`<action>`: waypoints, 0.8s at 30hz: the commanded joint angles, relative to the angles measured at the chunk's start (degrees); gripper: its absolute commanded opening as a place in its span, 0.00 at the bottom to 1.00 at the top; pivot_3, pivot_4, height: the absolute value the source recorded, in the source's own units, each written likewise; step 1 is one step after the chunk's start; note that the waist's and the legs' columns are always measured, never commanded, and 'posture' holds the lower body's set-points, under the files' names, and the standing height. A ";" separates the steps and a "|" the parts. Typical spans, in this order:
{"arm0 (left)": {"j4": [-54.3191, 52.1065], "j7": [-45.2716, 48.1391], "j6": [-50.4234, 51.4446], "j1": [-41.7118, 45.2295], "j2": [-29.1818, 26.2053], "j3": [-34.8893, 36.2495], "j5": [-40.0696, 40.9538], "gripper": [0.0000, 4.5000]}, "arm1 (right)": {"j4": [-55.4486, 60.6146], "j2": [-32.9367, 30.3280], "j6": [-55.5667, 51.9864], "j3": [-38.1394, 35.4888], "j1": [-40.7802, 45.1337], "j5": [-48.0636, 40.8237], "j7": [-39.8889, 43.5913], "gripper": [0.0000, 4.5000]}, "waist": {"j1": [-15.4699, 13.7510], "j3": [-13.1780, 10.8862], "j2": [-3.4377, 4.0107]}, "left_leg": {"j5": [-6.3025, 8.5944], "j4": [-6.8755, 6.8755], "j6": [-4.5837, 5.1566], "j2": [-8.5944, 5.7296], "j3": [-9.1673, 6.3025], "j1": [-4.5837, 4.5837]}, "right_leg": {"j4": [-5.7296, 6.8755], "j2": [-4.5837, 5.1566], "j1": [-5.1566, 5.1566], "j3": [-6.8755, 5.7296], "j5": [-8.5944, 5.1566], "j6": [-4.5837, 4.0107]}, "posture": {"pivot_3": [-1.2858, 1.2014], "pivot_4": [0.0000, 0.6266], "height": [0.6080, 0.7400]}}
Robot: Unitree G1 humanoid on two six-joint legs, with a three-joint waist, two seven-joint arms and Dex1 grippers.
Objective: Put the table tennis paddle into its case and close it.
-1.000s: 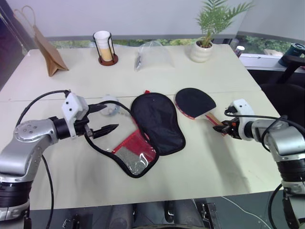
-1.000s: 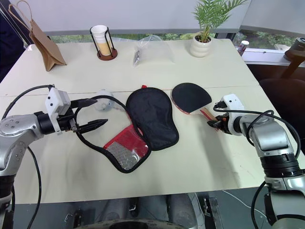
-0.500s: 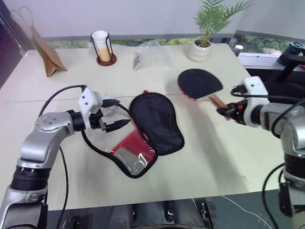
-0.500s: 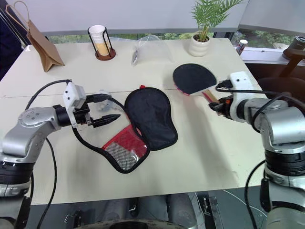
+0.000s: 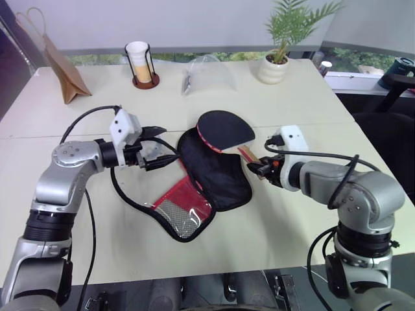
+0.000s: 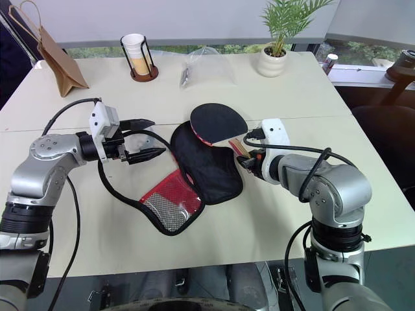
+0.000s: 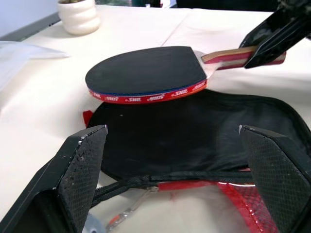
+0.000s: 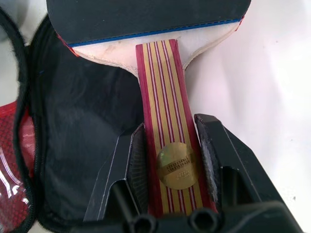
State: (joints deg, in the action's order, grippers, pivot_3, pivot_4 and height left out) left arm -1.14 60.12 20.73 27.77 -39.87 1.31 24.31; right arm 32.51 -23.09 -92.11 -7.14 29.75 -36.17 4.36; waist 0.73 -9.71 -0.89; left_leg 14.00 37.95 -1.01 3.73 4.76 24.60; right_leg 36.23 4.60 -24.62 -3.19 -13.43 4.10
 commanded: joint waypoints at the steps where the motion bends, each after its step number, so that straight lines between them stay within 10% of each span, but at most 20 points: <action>1: -2.07 0.67 -0.45 0.10 -0.73 1.03 0.44 1.00 | 2.68 0.70 -0.39 -0.64 0.51 -6.29 -4.77 0.24 | 0.01 0.00 0.00 | 0.00 0.00 0.00 0.00 0.00 0.00 | 0.00 0.00 0.00 0.00 0.00 0.00 | 0.52 0.24 1.00; 24: -4.85 1.24 2.85 -0.94 -1.39 0.88 0.66 1.00 | -1.84 1.39 -0.39 2.36 0.97 -34.66 -31.25 0.24 | 0.05 0.00 0.00 | 0.00 -0.01 0.01 0.03 -0.02 0.00 | -0.01 -0.01 -0.01 0.00 -0.05 -0.09 | 0.52 0.24 1.00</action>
State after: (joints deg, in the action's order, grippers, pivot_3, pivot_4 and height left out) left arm -3.82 61.26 23.52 26.65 -40.49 1.31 24.36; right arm 29.48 -22.13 -92.11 -4.63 28.86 -68.86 -25.68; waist 0.78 -9.71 -0.89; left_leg 14.01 37.94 -1.00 3.76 4.74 24.60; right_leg 36.22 4.59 -24.63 -3.19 -13.48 4.02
